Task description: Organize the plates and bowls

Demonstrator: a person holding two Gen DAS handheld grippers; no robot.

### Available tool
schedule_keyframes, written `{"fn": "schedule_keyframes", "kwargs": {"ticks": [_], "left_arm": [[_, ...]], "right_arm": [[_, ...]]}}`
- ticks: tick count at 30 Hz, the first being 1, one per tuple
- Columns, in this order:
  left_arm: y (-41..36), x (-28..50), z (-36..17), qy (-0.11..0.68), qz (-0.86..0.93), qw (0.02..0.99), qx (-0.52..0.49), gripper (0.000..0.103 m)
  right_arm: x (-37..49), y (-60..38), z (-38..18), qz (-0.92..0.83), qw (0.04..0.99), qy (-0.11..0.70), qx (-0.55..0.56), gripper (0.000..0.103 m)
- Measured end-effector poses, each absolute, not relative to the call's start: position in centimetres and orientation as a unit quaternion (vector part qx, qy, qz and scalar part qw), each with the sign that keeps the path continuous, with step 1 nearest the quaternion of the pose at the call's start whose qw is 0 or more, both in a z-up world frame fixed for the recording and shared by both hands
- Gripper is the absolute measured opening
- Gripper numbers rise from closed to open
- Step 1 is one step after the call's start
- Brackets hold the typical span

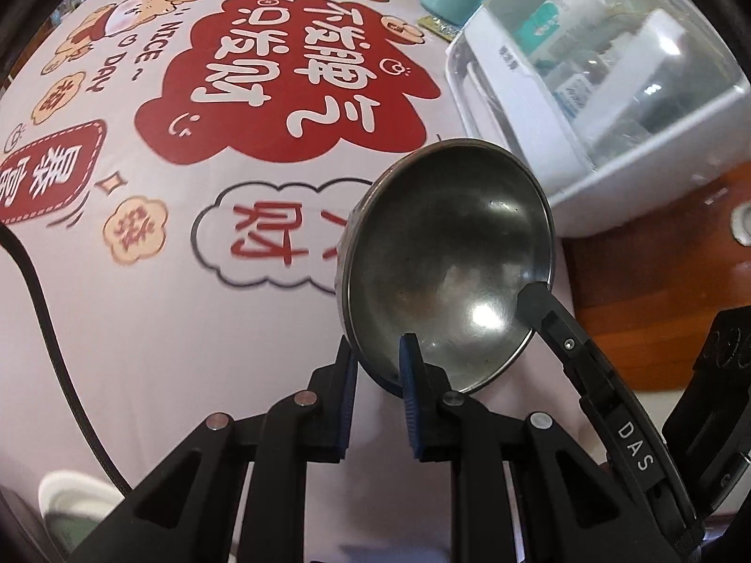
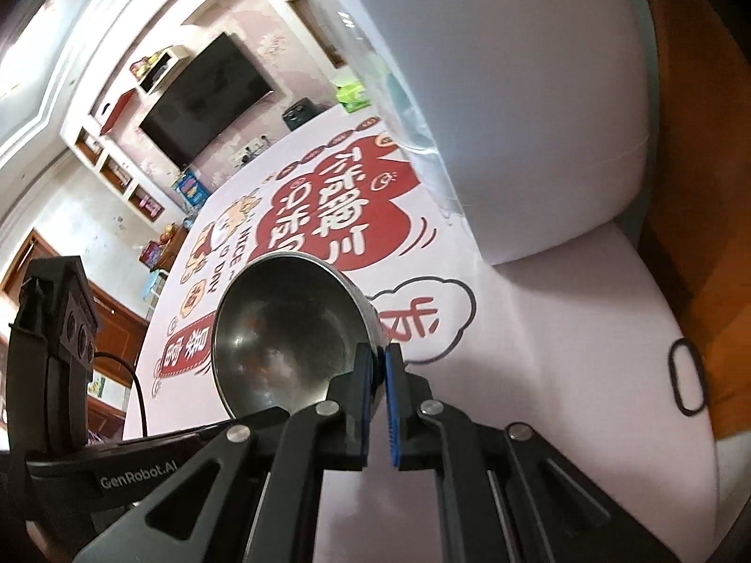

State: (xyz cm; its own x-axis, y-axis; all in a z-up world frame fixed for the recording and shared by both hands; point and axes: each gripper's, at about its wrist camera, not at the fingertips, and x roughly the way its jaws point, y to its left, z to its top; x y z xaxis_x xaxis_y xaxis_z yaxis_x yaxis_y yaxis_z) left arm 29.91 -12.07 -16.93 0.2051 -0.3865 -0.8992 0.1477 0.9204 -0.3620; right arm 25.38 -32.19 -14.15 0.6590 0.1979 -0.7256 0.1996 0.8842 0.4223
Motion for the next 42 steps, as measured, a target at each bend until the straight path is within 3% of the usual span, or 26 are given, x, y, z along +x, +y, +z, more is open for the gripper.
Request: {"fn": "schedule_keyframes", "kwargs": {"ticks": [22, 42], "left_arm": [[-6.5, 18.6, -11.8, 0.564, -0.177, 0.797, -0.122, 0.016], [-1.9, 11.4, -12.4, 0.59, -0.113, 0.788, -0.137, 0.016]], "right_arm": [[16.6, -26.4, -8.9, 0.101, 0.907, 0.381, 0.146, 0.006], [12.0, -21.0, -10.5, 0.175, 0.88, 0.424, 0.126, 0.006]]}}
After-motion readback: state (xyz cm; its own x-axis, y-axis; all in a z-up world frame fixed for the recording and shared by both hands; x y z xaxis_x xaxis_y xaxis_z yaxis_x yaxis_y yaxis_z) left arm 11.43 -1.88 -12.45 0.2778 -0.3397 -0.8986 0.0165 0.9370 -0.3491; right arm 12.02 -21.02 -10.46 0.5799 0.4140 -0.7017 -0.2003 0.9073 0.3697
